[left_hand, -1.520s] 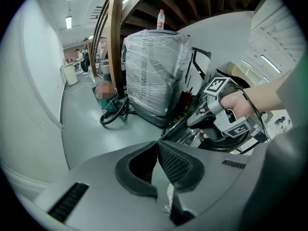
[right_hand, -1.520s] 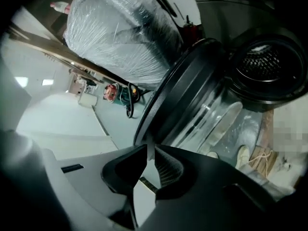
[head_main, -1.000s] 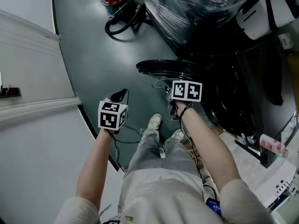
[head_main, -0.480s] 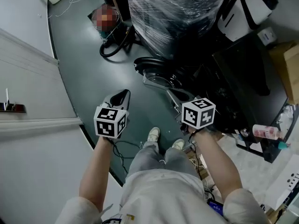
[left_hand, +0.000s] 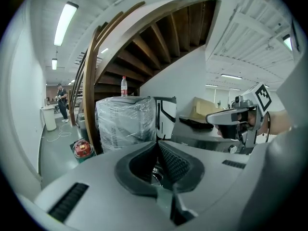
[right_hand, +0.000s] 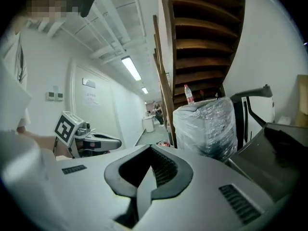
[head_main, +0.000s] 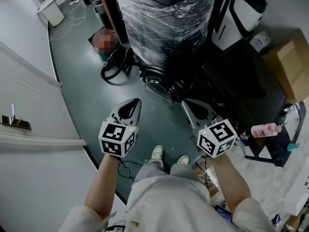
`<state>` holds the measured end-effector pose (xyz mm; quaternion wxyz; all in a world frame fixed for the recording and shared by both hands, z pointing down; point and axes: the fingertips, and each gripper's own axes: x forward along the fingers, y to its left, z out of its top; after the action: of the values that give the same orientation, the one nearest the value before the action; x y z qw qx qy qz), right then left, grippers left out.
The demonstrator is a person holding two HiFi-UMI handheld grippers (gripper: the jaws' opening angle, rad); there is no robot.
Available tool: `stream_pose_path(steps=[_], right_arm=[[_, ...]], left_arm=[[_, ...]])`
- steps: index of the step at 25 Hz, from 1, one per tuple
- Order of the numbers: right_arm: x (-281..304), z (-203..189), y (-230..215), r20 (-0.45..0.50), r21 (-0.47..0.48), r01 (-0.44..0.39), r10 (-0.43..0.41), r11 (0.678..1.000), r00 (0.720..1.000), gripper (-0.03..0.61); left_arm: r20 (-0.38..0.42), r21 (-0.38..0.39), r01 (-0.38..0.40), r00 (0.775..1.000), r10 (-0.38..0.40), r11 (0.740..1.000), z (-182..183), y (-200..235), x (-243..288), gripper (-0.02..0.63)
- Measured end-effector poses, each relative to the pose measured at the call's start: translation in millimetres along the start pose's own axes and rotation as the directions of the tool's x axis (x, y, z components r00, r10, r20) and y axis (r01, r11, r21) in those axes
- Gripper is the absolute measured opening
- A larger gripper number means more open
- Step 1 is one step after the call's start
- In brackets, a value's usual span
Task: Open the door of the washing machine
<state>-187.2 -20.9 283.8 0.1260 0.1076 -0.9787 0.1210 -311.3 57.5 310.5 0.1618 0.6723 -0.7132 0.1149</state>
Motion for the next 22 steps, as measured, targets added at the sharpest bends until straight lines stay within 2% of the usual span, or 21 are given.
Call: stream_pose_path(steps=[6, 13, 18, 22], right_arm=[[-59.0, 40.3, 7.8, 0.112, -0.069, 0.050, -0.042, 0.996, 0.993, 0.026], [-126.7, 84.5, 25.7, 0.219, -0.118, 0.088, -0.060, 0.989, 0.974, 0.026], [-164.1, 107.2, 27.6, 0.315, -0.157, 0.148, -0.093, 0.976, 0.944, 0.026], [-185.2, 113.6, 28.0, 0.335, -0.199, 0.204, -0.129, 0.959, 0.933, 0.026]], left_arm=[[0.132, 0.137, 0.035, 0.990, -0.054, 0.990, 54.4, -46.1, -17.7, 0.026], [0.253, 0.263, 0.046, 0.961, -0.115, 0.964, 102.0, -92.5, -39.1, 0.026], [0.375, 0.320, 0.028, 0.914, -0.154, 0.947, 140.5, -133.8, -60.6, 0.026], [0.396, 0.280, 0.051, 0.904, -0.164, 0.959, 149.7, -145.8, -68.9, 0.026]])
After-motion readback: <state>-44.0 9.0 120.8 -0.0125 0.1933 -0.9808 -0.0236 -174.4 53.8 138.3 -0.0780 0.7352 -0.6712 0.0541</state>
